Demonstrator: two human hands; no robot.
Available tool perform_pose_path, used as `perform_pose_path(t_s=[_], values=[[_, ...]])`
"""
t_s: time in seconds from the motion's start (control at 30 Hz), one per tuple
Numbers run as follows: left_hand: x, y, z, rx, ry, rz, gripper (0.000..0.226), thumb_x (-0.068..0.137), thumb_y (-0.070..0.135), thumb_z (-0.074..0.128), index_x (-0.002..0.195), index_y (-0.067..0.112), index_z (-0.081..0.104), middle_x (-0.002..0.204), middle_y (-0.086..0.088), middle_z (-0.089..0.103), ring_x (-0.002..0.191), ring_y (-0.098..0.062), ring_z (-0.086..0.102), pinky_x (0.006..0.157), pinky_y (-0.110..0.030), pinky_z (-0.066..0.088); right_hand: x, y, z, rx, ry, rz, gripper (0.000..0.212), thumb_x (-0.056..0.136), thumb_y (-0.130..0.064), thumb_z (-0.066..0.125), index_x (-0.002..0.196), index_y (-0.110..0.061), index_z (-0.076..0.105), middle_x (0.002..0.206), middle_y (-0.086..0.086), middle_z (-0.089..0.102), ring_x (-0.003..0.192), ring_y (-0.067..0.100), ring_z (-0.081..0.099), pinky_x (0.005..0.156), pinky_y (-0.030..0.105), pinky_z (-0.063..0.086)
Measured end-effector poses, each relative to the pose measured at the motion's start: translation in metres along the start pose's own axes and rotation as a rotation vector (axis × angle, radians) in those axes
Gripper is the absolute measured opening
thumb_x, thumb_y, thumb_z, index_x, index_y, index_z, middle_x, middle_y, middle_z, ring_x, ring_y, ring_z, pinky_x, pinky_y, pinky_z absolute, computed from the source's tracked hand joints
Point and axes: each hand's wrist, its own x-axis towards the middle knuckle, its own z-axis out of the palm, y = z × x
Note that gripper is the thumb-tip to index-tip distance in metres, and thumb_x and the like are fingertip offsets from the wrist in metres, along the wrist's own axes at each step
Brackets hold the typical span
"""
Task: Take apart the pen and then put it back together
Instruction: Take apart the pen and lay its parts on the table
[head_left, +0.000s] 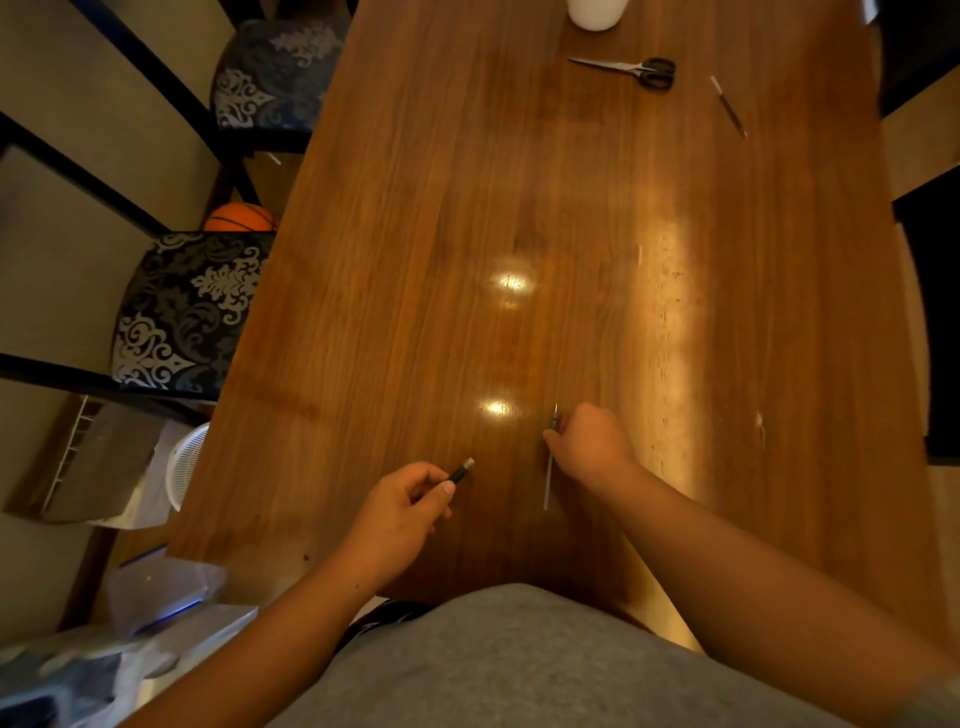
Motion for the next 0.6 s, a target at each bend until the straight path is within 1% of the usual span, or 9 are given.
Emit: perform_pose_path(t_s=[0.07, 0.13, 0.2, 0.23, 0.3, 0.4, 0.47, 0.53, 0.6], values=[[0.003, -0.001, 0.001, -0.01, 0.013, -0.023, 0.018, 0.094, 0.019, 0.055, 0.086, 0.031, 0.066, 0.077, -0.003, 0.069, 0.063, -0.006, 0.06, 0.059, -0.025, 0.048, -0.006, 0.01, 0.0, 0.023, 0.043, -0.007, 0.032, 0.089, -0.042, 0.059, 0.076, -0.012, 0.064, 0.064, 0.001, 0.062, 0.06, 0.019, 0.062, 0.051, 0.031, 0.051], [0.008, 0.0, 0.003, -0.022, 0.018, -0.039, 0.019, 0.093, 0.011, 0.055, 0.087, 0.027, 0.064, 0.081, -0.007, 0.069, 0.07, -0.014, 0.062, 0.067, -0.033, 0.051, -0.016, 0.028, -0.002, 0.011, 0.138, -0.042, 0.03, 0.087, -0.048, 0.058, 0.08, -0.019, 0.061, 0.066, -0.003, 0.06, 0.061, 0.016, 0.059, 0.049, 0.027, 0.046], [0.014, 0.001, 0.007, -0.007, 0.016, -0.045, 0.015, 0.093, 0.01, 0.057, 0.088, 0.023, 0.061, 0.082, -0.005, 0.071, 0.074, -0.015, 0.067, 0.07, -0.034, 0.054, -0.03, 0.053, -0.005, -0.02, 0.24, -0.092, 0.025, 0.085, -0.049, 0.058, 0.084, -0.024, 0.059, 0.069, -0.009, 0.059, 0.064, 0.013, 0.058, 0.049, 0.025, 0.041], [0.017, 0.002, 0.01, 0.017, 0.019, -0.041, 0.013, 0.093, 0.011, 0.058, 0.086, 0.022, 0.06, 0.081, -0.004, 0.071, 0.072, -0.013, 0.068, 0.067, -0.031, 0.054, -0.037, 0.068, -0.006, -0.047, 0.283, -0.119, 0.025, 0.084, -0.05, 0.058, 0.088, -0.025, 0.059, 0.073, -0.009, 0.06, 0.07, 0.015, 0.059, 0.052, 0.026, 0.041], [0.025, 0.003, 0.016, 0.09, 0.036, -0.022, 0.013, 0.092, 0.016, 0.061, 0.08, 0.021, 0.059, 0.074, -0.002, 0.071, 0.064, -0.009, 0.068, 0.061, -0.029, 0.051, -0.051, 0.097, -0.007, -0.123, 0.337, -0.164, 0.032, 0.083, -0.052, 0.057, 0.102, -0.026, 0.061, 0.091, -0.005, 0.064, 0.087, 0.018, 0.059, 0.065, 0.029, 0.048], [0.038, 0.006, 0.025, 0.261, 0.059, 0.012, 0.018, 0.09, 0.029, 0.063, 0.074, 0.022, 0.06, 0.071, -0.003, 0.07, 0.065, -0.018, 0.067, 0.059, -0.033, 0.05, -0.072, 0.138, -0.006, -0.175, 0.362, -0.14, 0.048, 0.084, -0.055, 0.056, 0.124, -0.028, 0.055, 0.12, -0.003, 0.062, 0.11, 0.02, 0.054, 0.089, 0.034, 0.048], [0.048, 0.009, 0.03, 0.376, 0.081, 0.037, 0.021, 0.089, 0.034, 0.063, 0.071, 0.024, 0.058, 0.066, -0.004, 0.066, 0.058, -0.022, 0.064, 0.053, -0.036, 0.051, -0.083, 0.159, -0.002, -0.187, 0.353, -0.056, 0.06, 0.084, -0.057, 0.055, 0.136, -0.03, 0.046, 0.138, -0.002, 0.053, 0.126, 0.022, 0.046, 0.101, 0.037, 0.043], [0.056, 0.011, 0.034, 0.464, 0.089, 0.052, 0.021, 0.089, 0.036, 0.062, 0.071, 0.027, 0.056, 0.062, -0.003, 0.064, 0.053, -0.022, 0.063, 0.048, -0.039, 0.052, -0.091, 0.177, 0.003, -0.202, 0.316, 0.042, 0.068, 0.084, -0.061, 0.051, 0.143, -0.032, 0.035, 0.151, -0.001, 0.039, 0.137, 0.023, 0.035, 0.107, 0.04, 0.038], [0.063, 0.013, 0.038, 0.547, 0.095, 0.071, 0.022, 0.089, 0.037, 0.062, 0.07, 0.029, 0.054, 0.061, 0.0, 0.063, 0.051, -0.019, 0.062, 0.048, -0.039, 0.053, -0.096, 0.19, 0.01, -0.214, 0.28, 0.098, 0.072, 0.085, -0.065, 0.045, 0.148, -0.034, 0.028, 0.158, 0.0, 0.026, 0.143, 0.025, 0.025, 0.111, 0.042, 0.033]])
